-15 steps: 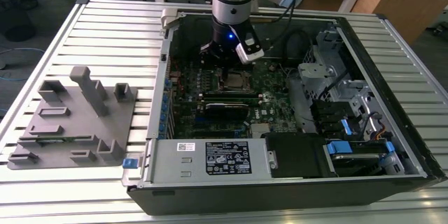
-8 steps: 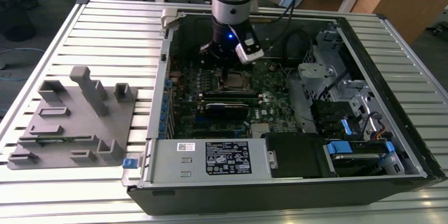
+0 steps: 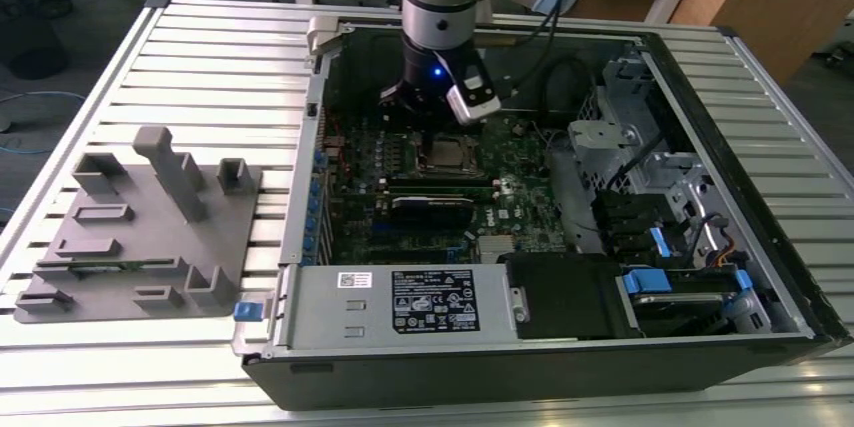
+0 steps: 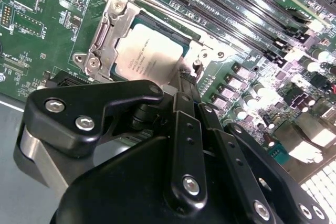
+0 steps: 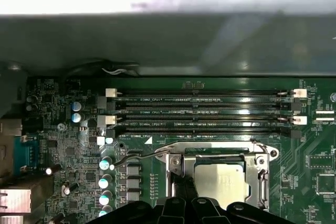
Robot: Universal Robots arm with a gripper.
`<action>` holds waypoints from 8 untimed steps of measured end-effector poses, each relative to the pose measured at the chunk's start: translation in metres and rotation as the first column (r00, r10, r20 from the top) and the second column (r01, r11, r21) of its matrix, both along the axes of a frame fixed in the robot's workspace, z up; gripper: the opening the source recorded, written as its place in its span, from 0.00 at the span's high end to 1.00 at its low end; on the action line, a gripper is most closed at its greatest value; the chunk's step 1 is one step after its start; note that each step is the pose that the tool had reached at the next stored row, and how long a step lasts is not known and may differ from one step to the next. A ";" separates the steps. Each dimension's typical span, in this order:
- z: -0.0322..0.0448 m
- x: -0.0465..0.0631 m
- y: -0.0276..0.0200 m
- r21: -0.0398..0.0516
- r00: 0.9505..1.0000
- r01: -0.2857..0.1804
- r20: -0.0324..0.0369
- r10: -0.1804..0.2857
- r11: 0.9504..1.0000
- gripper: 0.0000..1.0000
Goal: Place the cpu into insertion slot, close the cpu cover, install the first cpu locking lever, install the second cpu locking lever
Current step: 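Close the cpu cover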
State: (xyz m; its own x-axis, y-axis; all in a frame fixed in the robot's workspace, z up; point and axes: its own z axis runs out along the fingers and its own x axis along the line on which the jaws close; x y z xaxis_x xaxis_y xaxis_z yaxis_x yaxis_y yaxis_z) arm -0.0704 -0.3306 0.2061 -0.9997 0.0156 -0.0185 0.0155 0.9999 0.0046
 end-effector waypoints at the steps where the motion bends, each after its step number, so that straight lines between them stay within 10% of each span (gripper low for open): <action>1: -0.0009 0.000 0.0000 0.000 1.000 0.000 0.000 0.000 1.000 0.89; 8: -0.0039 0.000 -0.0001 0.000 1.000 0.000 0.000 0.000 1.000 0.89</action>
